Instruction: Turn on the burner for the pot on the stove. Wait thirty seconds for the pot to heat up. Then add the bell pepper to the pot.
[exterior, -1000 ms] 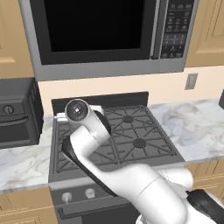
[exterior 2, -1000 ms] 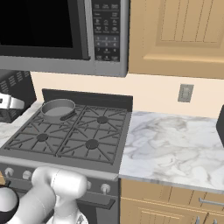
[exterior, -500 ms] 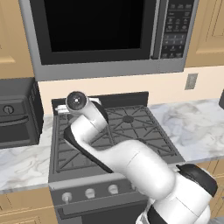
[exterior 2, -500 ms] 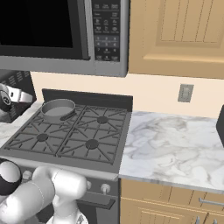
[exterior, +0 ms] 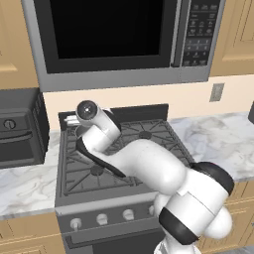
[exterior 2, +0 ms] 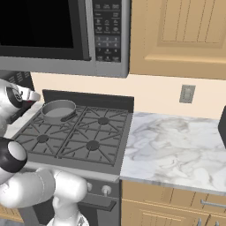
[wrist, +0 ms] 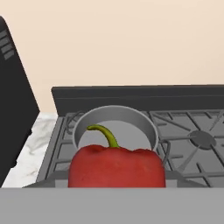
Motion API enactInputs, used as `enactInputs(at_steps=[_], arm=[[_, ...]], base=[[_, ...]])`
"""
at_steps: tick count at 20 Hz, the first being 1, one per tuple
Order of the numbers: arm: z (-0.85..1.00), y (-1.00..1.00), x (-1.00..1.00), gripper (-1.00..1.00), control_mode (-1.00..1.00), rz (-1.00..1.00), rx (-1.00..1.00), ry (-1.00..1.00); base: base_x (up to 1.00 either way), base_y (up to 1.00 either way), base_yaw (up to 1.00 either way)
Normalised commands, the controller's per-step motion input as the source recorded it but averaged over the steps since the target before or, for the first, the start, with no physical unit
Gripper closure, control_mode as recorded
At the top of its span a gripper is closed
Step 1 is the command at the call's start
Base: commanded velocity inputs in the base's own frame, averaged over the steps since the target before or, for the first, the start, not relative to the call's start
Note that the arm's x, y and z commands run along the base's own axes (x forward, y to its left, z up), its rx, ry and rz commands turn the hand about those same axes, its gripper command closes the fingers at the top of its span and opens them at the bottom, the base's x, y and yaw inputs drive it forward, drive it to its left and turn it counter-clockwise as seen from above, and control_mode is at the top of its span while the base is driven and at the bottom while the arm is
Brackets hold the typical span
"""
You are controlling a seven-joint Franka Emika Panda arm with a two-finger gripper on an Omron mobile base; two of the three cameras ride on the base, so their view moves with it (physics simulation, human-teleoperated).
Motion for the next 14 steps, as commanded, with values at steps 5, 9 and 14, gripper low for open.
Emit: enactInputs(at_steps=[5, 9, 14], arm=[[-0.08, 0.0, 0.3, 1.0, -1.0, 0.0, 0.0, 0.0], [-0.13, 0.0, 0.15, 1.0, -1.0, 0.0, 0.0, 0.02], [-0.22, -0.01, 0.01, 1.0, -1.0, 0.0, 0.0, 0.04]], base=[[0.0, 0.0, 0.0], [0.0, 0.0, 0.0], [0.0, 0.0, 0.0]])
